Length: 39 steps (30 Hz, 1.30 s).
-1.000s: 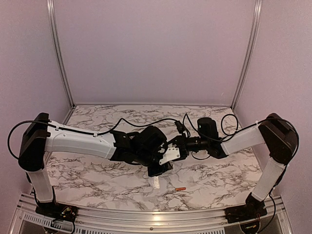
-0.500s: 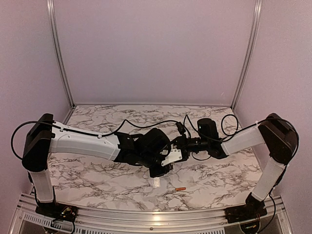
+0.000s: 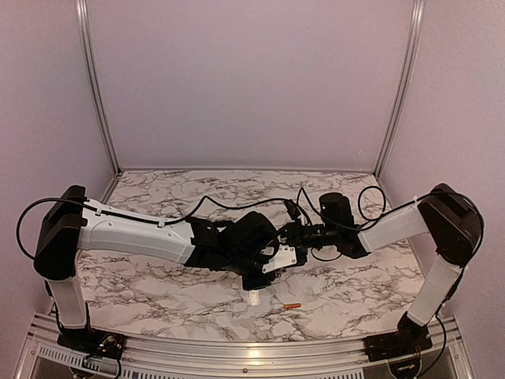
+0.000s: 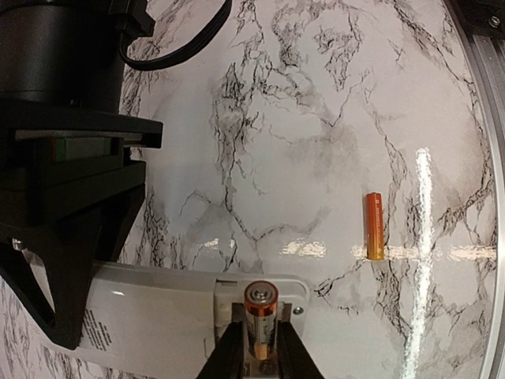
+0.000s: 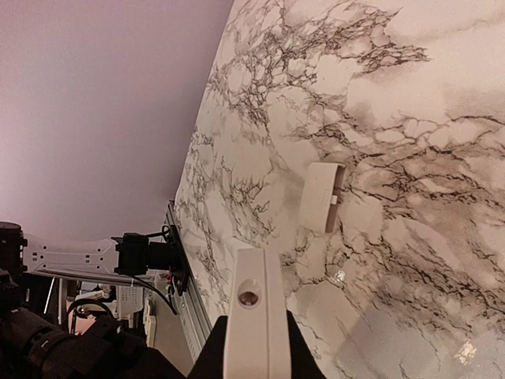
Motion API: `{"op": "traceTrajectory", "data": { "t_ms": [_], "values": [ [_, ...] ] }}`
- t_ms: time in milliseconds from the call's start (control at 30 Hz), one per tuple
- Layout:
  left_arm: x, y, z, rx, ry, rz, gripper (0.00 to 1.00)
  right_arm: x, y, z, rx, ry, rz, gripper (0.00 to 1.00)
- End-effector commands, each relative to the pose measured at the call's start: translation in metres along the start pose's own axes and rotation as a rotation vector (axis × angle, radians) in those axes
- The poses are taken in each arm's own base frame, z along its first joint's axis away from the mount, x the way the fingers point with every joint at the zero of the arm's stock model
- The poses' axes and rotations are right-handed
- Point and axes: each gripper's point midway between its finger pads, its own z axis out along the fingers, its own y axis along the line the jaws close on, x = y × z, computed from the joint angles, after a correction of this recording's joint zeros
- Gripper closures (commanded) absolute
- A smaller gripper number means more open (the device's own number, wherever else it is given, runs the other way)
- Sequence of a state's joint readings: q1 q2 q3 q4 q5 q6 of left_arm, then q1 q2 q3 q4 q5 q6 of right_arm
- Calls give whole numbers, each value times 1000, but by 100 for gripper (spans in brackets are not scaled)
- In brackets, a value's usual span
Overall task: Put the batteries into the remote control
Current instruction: Load the battery into the battery compartment.
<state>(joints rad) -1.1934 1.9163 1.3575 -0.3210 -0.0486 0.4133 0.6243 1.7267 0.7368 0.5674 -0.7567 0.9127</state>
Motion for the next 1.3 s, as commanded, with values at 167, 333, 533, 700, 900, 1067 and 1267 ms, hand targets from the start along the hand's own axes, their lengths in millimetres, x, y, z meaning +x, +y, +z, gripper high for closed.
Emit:
{"op": "traceTrajectory", "data": {
  "t_ms": [167, 333, 533, 700, 900, 1067, 1267],
  "values": [
    [92, -14, 8, 32, 316, -8, 82, -10, 81, -12, -233, 19, -75, 100],
    [81, -7, 2, 13, 269, -18, 80, -9, 75, -10, -217, 21, -69, 100],
    [50, 10, -21, -63, 114, -47, 67, -11, 70, -8, -203, 11, -68, 100],
    [29, 26, -45, -116, 3, -107, 56, -15, 65, -10, -192, -4, -63, 100],
    [16, 51, -76, -179, -96, -245, 43, -18, 60, -13, -182, -19, -59, 100],
    [26, 88, -99, -245, -245, -639, 6, -20, 57, -15, -172, -33, -61, 100],
    [22, 67, -88, 98, -390, -1000, 1, -24, 51, -15, -149, -60, -58, 100]
  ]
}}
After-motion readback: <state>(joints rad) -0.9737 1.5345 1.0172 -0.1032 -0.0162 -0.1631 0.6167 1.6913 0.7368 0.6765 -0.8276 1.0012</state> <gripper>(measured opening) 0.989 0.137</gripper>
